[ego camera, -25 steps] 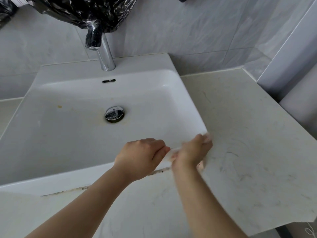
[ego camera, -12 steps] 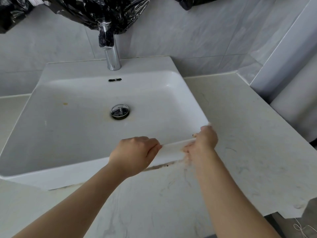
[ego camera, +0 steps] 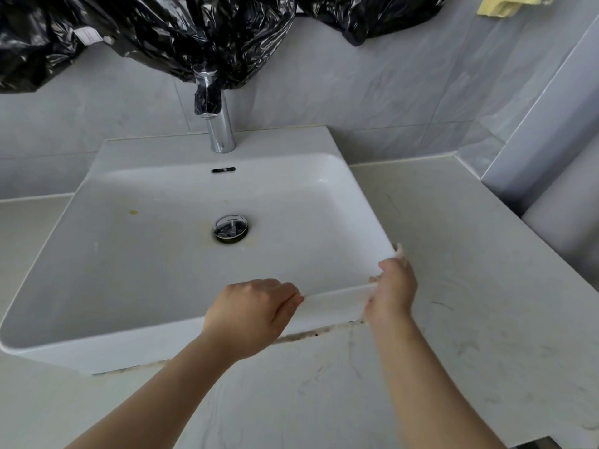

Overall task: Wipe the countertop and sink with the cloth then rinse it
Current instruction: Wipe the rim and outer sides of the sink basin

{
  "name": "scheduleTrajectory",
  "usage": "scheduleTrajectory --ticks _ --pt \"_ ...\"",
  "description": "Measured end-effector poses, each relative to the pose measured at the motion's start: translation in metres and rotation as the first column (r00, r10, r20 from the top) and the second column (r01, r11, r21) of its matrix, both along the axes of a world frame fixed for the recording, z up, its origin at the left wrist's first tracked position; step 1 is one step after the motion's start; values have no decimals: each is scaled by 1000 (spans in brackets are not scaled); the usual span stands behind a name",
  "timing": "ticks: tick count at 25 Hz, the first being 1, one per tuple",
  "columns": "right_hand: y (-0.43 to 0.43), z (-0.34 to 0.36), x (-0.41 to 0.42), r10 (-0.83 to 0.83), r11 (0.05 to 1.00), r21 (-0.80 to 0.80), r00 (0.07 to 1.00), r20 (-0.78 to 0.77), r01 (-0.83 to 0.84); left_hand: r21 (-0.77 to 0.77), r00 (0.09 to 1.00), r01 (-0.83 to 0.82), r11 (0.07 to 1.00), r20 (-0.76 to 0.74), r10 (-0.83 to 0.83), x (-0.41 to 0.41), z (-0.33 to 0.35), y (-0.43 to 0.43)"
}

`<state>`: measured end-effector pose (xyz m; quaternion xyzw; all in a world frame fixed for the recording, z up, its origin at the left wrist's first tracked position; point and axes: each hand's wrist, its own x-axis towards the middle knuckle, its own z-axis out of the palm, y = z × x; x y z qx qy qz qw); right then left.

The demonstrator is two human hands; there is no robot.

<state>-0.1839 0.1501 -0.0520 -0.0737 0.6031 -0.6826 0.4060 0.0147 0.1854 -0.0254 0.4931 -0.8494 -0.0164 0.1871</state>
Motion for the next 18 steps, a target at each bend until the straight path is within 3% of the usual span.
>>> scheduleTrajectory --ticks 2,5,6,9,10,15,18 --pt "5 0 -5 38 998 -50 999 31 -37 18 1000 3 1000 -10 -3 0 0 1" --pt "24 -9 43 -139 990 -24 976 -168 137 25 1000 -1 1000 -1 1 -3 0 3" --pt "32 -12 63 -116 992 20 968 -225 123 26 1000 2 1000 -1 -1 -3 0 3" --pt "53 -12 92 158 982 139 953 -257 -126 36 1000 18 999 -5 -18 -1 2 2" --pt "57 -16 86 160 982 142 953 -259 -126 38 1000 26 999 -4 -25 -1 3 2" --pt "72 -36 57 -30 998 34 914 -404 48 49 996 94 994 1 -94 4 6 -1" --pt "72 -41 63 -184 982 -68 811 -555 176 187 993 120 975 -23 -118 6 13 -3"
